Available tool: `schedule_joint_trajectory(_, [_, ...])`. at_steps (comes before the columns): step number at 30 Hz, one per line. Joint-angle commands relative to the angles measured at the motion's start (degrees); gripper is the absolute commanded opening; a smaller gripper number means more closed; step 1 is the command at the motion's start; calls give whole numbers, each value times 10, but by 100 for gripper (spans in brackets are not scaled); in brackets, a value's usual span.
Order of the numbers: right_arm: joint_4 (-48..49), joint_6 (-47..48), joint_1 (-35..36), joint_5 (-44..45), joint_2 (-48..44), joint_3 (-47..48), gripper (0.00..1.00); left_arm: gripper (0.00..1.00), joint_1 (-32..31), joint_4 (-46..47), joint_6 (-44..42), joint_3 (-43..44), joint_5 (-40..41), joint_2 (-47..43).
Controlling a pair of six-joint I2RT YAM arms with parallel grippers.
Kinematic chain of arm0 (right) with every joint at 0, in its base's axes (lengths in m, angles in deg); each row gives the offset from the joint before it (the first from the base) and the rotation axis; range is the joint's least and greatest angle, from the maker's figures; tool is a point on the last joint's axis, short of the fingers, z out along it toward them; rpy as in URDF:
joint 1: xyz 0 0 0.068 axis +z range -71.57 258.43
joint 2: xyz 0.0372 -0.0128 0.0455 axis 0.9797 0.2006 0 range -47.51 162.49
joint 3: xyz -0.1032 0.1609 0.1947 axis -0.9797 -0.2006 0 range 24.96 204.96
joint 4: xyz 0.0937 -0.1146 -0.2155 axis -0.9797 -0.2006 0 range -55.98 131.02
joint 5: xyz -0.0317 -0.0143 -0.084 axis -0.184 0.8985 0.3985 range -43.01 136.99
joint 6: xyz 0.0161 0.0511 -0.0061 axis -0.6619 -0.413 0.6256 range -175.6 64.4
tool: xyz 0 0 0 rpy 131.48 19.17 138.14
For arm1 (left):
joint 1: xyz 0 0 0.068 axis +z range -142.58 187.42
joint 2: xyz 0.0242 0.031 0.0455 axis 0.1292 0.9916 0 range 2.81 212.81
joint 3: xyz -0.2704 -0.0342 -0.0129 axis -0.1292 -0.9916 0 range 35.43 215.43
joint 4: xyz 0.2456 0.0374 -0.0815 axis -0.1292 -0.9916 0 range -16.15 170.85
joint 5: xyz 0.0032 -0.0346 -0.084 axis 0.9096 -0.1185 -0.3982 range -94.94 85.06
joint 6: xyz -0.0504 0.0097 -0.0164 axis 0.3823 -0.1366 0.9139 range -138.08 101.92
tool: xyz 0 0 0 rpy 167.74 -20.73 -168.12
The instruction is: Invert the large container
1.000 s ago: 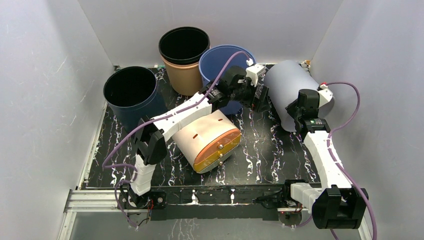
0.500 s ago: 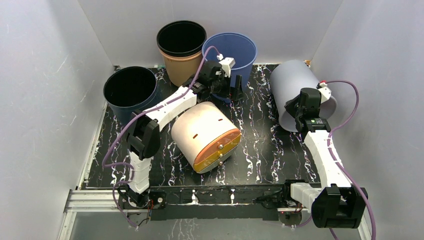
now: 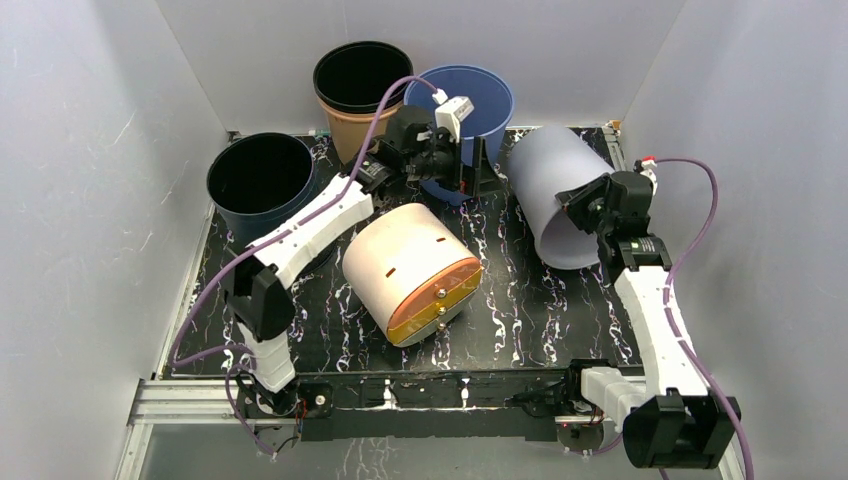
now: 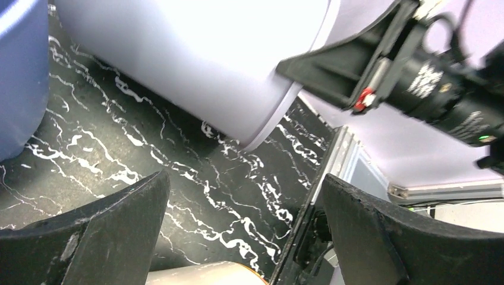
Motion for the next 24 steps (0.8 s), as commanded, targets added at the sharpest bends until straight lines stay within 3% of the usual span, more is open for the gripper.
schedule_joint_trajectory(1, [-45, -28, 0, -45, -67, -29, 0, 98, 3, -4, 16, -16, -24, -57])
schedule_joint_trajectory(6, [-69, -56, 0, -68, -123, -108, 2, 98, -5, 4, 22, -23, -27, -47])
schedule_joint_trajectory(11, [-94, -57, 0, -57, -142, -110, 44, 98, -47, -23, 2, 19, -13, -19])
schedule_joint_trajectory(17, [-124, -63, -1, 0, -148, -75, 64, 98, -52, 7, 25, -4, -18, -19])
schedule_joint_trajectory(24, [-19, -120, -1, 27, -183, -91, 72, 98, -52, 21, 32, -24, -23, -19])
